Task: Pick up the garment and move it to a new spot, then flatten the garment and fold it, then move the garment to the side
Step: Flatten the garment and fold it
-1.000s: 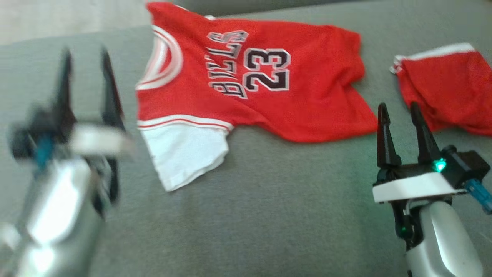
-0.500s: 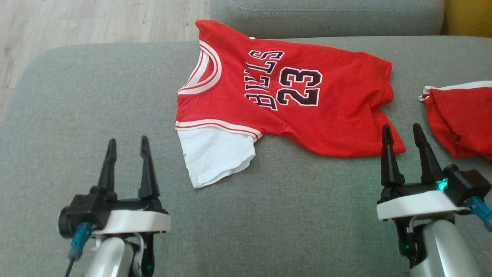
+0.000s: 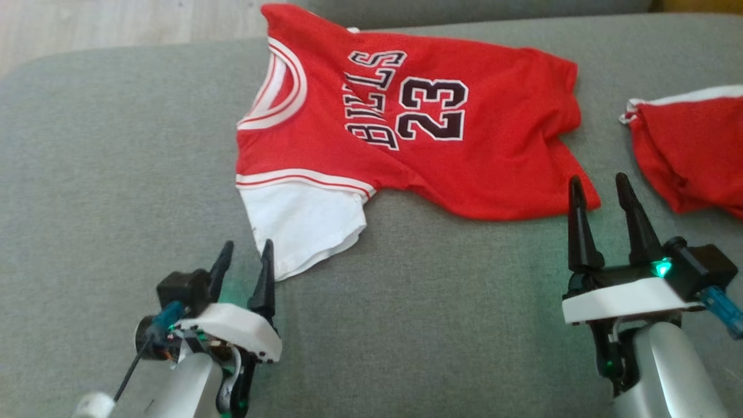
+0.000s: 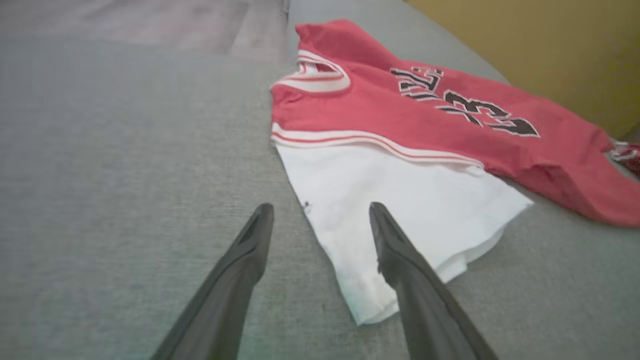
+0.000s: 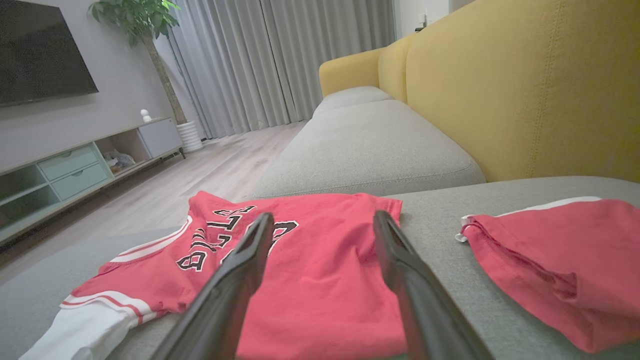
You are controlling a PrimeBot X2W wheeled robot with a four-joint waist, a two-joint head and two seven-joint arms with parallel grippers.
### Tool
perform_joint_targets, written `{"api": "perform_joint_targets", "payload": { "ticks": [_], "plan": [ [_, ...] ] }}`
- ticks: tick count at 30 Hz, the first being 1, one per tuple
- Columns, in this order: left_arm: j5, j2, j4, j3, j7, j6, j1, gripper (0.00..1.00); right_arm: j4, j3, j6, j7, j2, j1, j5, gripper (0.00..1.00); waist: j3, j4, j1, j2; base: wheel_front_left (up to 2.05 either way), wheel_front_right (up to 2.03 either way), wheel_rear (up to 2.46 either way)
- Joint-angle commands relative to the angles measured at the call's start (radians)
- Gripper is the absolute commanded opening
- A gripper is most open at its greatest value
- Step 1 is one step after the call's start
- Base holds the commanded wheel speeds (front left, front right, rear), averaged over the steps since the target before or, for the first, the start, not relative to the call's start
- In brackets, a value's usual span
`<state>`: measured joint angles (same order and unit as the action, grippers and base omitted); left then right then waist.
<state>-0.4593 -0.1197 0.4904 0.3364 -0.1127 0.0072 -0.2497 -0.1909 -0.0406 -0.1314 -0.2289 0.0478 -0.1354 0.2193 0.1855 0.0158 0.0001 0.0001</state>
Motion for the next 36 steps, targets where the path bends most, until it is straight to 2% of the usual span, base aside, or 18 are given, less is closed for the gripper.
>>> {"api": "perform_joint_targets", "payload": {
  "ticks": [1, 9, 13, 14, 15, 16, 24, 30, 36],
  "plan": [
    [-0.002, -0.009, -0.018, -0.026, 0.003, -0.003, -0.034, 1.0, 0.035, -0.028, 0.001, -0.004, 0.002, -0.04, 0.003, 1.0, 0.015, -0.013, -0.0001, -0.0001, 0.0, 0.0, 0.0],
    [-0.006, -0.008, 0.095, 0.0, 0.1, 0.007, -0.078, 1.0, 0.02, -0.034, 0.001, -0.017, 0.002, -0.06, 0.017, 1.0, 0.046, -0.041, -0.0001, -0.0001, 0.0, 0.0, 0.0],
    [-0.003, -0.009, 0.113, 0.021, 0.132, -0.001, -0.079, 1.0, 0.01, -0.033, 0.001, -0.022, 0.002, -0.061, 0.021, 1.0, 0.04, -0.045, -0.0001, -0.0001, 0.0, 0.0, 0.0],
    [-0.002, -0.008, 0.112, 0.028, 0.138, -0.005, -0.078, 0.87, 0.007, -0.033, 0.001, -0.023, 0.002, -0.062, 0.021, 1.0, 0.038, -0.045, -0.0001, -0.0001, 0.0, 0.0, 0.0],
    [-0.002, -0.008, 0.11, 0.033, 0.142, -0.008, -0.075, 0.13, 0.004, -0.033, 0.001, -0.024, 0.002, -0.063, 0.022, 1.0, 0.034, -0.045, -0.0001, -0.0001, 0.0, 0.0, 0.0],
    [0.0, -0.009, 0.107, 0.038, 0.143, -0.01, -0.072, 0.0, 0.002, -0.033, 0.001, -0.025, 0.002, -0.064, 0.022, 1.0, 0.031, -0.045, -0.0001, -0.0001, 0.0, 0.0, 0.0],
    [0.014, -0.02, 0.03, 0.033, 0.064, 0.008, -0.067, 0.0, -0.024, -0.024, 0.001, -0.028, 0.002, -0.062, 0.023, 1.0, -0.003, -0.03, -0.0001, -0.0001, 0.0, 0.0, 0.0],
    [0.02, -0.032, -0.091, -0.009, -0.065, 0.032, -0.083, 0.0, -0.061, -0.011, 0.001, -0.017, 0.002, -0.072, 0.008, 1.0, -0.023, -0.016, -0.0001, -0.0001, 0.0, 0.0, 0.0],
    [0.045, -0.038, -0.218, -0.051, -0.135, 0.062, -0.092, 0.0, -0.152, 0.04, 0.001, 0.062, 0.002, -0.116, -0.026, 1.0, -0.006, -0.002, -0.0001, -0.0001, 0.0, 0.0, 0.0]
  ]
}}
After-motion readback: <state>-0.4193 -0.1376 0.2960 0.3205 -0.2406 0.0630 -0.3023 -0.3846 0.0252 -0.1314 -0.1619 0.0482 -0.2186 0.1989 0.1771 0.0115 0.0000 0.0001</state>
